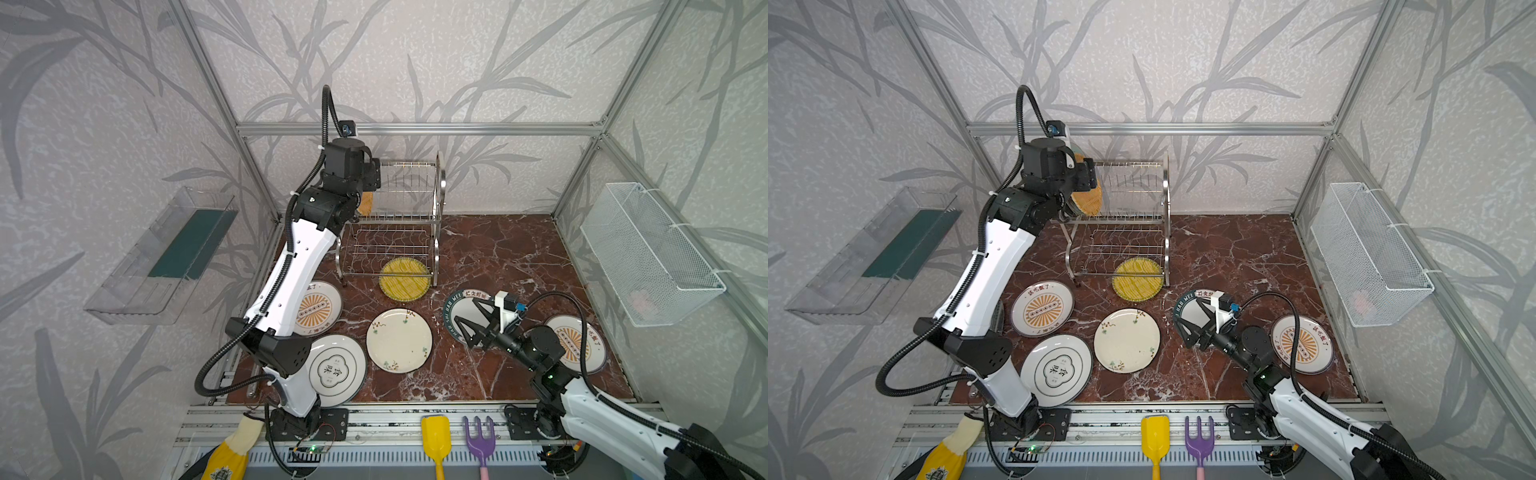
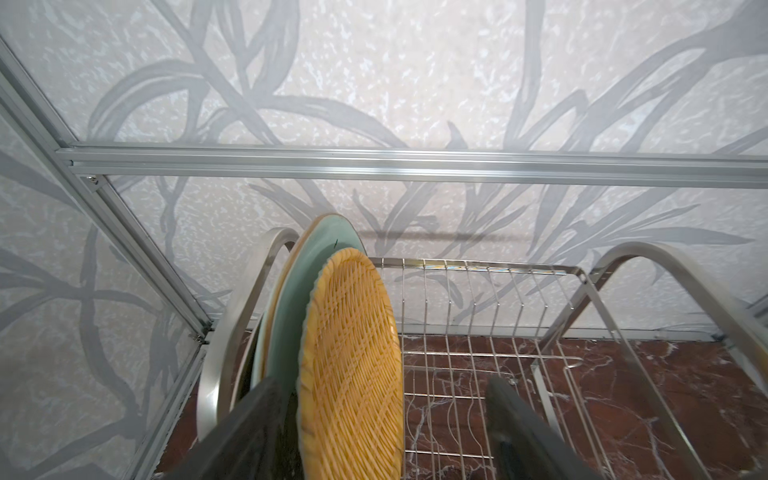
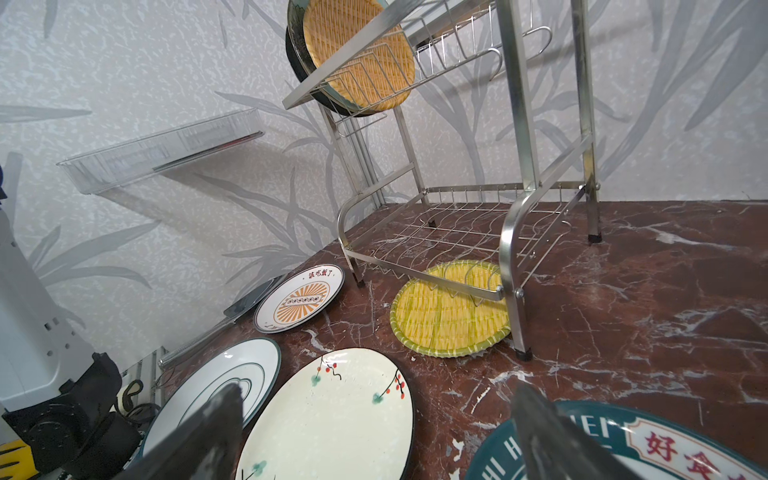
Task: Load the plates into the dish rack
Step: 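Open the left gripper and draw it back from the rack, then reach the right gripper to the green-rimmed HAO SHI HAO WEI plate's edge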
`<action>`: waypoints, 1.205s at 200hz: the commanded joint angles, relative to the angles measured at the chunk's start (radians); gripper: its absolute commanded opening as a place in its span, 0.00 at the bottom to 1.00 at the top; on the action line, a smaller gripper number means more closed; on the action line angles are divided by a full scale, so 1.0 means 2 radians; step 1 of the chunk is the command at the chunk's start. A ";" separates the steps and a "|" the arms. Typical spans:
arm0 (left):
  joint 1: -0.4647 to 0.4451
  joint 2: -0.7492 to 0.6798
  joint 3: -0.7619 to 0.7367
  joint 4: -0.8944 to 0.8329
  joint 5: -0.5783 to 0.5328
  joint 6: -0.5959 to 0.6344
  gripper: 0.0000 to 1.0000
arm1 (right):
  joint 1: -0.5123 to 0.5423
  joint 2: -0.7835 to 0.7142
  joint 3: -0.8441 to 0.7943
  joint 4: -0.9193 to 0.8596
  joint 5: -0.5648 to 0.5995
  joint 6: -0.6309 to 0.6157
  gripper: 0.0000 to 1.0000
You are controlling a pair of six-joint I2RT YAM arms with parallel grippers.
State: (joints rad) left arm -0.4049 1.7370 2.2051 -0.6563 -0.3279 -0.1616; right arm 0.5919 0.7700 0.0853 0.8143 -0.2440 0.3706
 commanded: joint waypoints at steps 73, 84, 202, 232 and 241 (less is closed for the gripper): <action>-0.002 -0.127 -0.065 0.008 0.283 -0.139 0.83 | 0.003 -0.030 0.008 -0.012 0.052 0.005 0.99; -0.002 -0.167 -0.132 0.039 0.318 -0.160 0.84 | 0.003 -0.039 0.012 -0.031 0.057 0.002 0.99; -0.001 -0.568 -0.687 0.030 0.407 -0.150 0.99 | -0.031 -0.046 0.196 -0.499 0.145 0.046 0.99; -0.001 -0.574 -0.747 0.057 0.422 -0.146 0.99 | -0.129 -0.016 0.203 -0.561 0.044 0.095 0.99; 0.000 -0.564 -0.754 0.066 0.429 -0.147 0.99 | -0.157 -0.014 0.191 -0.559 0.024 0.105 1.00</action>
State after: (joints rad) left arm -0.4049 0.5842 0.7338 -0.5777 0.4751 -0.4763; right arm 0.4038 0.7212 0.5102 -0.1184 -0.0525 0.4911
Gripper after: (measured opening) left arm 0.991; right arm 0.993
